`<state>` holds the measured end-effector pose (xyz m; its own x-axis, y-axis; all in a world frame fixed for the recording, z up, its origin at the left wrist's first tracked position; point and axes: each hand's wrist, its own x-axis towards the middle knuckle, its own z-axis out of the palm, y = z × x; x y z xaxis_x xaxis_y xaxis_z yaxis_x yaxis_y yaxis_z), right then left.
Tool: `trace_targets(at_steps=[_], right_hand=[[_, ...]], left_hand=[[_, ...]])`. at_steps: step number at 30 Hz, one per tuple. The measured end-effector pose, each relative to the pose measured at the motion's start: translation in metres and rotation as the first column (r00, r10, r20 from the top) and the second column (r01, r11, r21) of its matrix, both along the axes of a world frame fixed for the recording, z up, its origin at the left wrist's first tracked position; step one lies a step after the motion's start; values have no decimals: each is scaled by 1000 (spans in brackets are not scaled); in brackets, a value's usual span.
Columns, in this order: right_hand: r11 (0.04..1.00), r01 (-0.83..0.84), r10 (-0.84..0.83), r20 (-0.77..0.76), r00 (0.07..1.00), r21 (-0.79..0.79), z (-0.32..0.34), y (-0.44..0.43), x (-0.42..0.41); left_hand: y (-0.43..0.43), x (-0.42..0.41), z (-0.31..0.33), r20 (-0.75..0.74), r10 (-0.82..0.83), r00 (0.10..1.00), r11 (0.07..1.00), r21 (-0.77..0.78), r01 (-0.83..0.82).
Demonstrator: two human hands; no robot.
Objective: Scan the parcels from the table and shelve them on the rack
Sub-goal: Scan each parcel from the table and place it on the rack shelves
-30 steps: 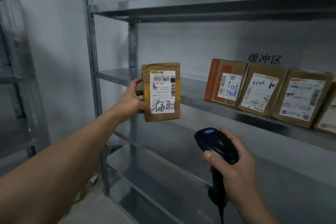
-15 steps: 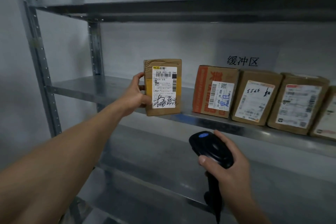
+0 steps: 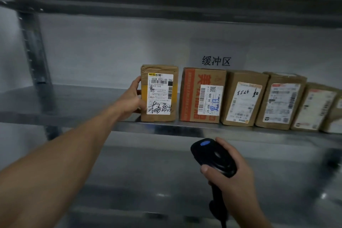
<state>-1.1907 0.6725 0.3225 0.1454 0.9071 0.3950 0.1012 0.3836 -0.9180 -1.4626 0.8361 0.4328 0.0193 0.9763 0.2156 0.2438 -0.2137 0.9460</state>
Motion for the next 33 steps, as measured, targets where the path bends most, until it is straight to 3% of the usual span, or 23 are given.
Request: trace_targets(at_steps=[12, 16, 19, 23, 27, 33], right_hand=[[990, 138, -138, -16, 990, -15, -10, -22, -32], [987, 161, -161, -22, 987, 7, -10, -28, -38], [983, 185, -185, -25, 982, 5, -10, -31, -42], [976, 217, -217, -17, 976, 14, -8, -34, -41], [964, 266, -266, -17, 964, 15, -6, -41, -29], [935, 353, -352, -28, 936, 22, -7, -59, 10]], left_hand=[[28, -10, -6, 21, -146, 989, 989, 33, 146], [24, -12, -11, -13, -17, 1000, 988, 153, 18], [12, -10, -18, 5, 193, 981, 888, 424, -177], [-7, 1, -26, 63, 347, 936, 634, 719, -284], [-27, 27, -29, 7, 302, 953, 529, 830, -174], [-50, 98, -47, -351, 143, 925, 562, 798, 216]])
